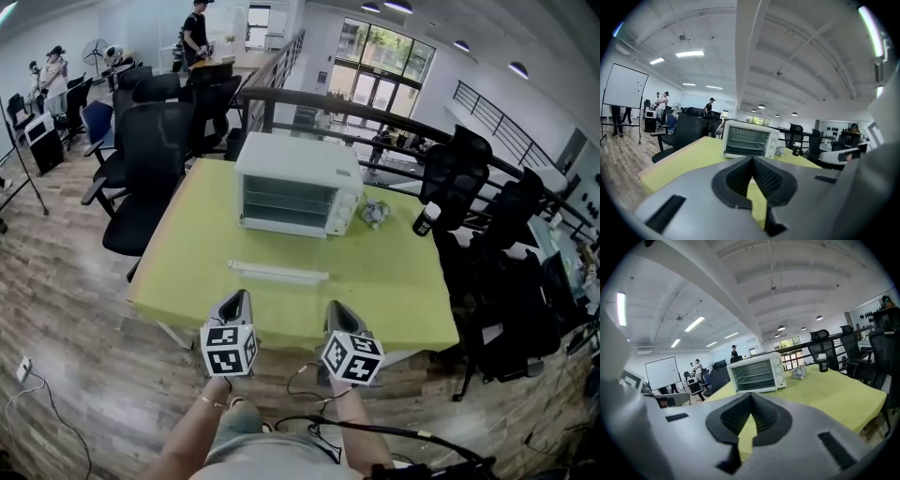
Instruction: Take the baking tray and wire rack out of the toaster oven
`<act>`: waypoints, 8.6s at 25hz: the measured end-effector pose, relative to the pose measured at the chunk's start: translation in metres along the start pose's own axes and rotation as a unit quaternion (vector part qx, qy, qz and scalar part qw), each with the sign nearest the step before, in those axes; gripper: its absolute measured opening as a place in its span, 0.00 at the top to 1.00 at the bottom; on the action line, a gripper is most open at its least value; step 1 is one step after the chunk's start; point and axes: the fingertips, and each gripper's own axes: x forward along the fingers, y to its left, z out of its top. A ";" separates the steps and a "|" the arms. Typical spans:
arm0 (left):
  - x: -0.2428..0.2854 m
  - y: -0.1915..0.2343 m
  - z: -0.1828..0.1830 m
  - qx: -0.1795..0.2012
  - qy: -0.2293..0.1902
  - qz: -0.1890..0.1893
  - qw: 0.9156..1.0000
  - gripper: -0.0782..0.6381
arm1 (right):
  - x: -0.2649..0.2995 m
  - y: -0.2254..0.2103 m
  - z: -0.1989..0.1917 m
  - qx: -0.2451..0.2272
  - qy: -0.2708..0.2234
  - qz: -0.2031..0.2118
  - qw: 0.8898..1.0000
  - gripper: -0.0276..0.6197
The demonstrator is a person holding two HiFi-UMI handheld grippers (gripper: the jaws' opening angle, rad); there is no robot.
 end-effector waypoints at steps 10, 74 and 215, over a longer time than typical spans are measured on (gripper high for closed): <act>0.068 0.020 0.019 -0.002 0.004 -0.007 1.000 0.89 | 0.065 -0.009 0.020 0.009 0.005 -0.003 1.000 0.96; 0.271 0.058 0.054 -0.044 0.046 -0.039 0.997 0.89 | 0.265 -0.044 0.064 0.053 0.029 -0.006 0.998 0.76; 0.491 0.151 -0.024 -0.477 0.023 0.007 0.879 0.73 | 0.492 -0.146 0.004 0.518 -0.097 -0.036 0.849 0.83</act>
